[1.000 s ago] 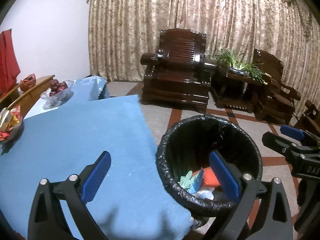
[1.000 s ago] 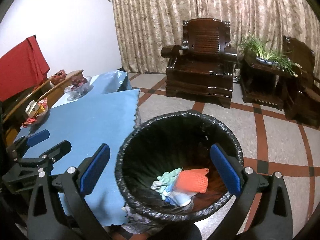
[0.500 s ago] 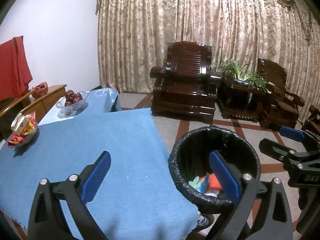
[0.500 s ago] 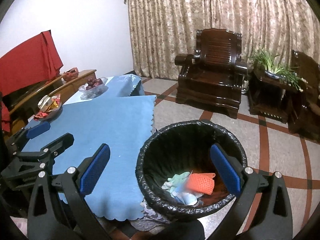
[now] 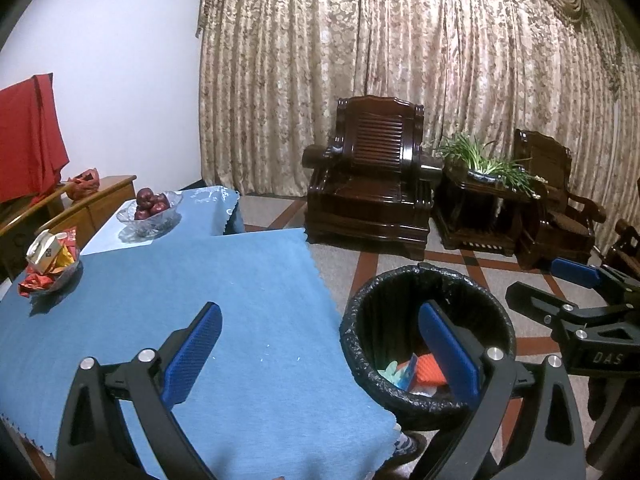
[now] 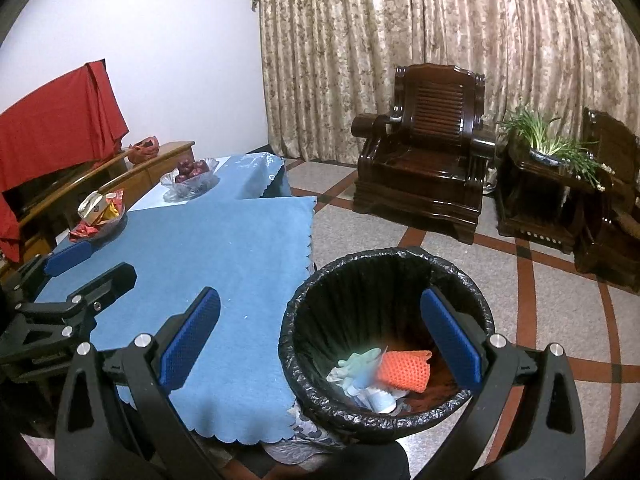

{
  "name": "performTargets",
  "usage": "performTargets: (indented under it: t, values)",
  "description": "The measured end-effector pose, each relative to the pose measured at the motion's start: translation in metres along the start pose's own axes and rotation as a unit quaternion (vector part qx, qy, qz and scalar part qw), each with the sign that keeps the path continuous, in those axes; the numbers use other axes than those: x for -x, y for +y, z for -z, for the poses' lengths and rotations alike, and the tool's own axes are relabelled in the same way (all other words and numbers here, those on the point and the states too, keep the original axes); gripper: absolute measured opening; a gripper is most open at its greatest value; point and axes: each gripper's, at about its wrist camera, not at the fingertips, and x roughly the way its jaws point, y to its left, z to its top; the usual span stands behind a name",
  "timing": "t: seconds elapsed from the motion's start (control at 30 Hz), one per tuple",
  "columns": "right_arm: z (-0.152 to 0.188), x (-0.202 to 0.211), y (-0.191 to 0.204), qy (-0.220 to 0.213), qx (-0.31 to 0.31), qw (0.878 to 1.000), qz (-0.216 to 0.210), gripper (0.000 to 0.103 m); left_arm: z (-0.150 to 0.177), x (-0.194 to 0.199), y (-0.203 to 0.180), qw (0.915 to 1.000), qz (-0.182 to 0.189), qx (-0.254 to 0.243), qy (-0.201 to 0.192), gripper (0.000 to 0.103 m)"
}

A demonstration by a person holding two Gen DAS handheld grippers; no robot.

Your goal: Collect trash

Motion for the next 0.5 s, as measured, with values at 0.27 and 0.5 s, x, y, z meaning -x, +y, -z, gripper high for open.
performTargets:
  t: [0.27, 0.5]
  values:
    - [-0.0013, 0.0000, 0.0029, 0.000, 0.000, 1.000, 0.000, 0.098, 0.0005, -0.0002, 0.0007, 1.0000, 0.000, 0.000, 0.000, 0.097]
    - [-0.0018, -0.0001, 0.0034, 0.001, 0.002, 1.000, 0.000, 0.098, 0.0005, -0.0001, 0.0018, 1.0000, -0.003, 0.000, 0.000, 0.097]
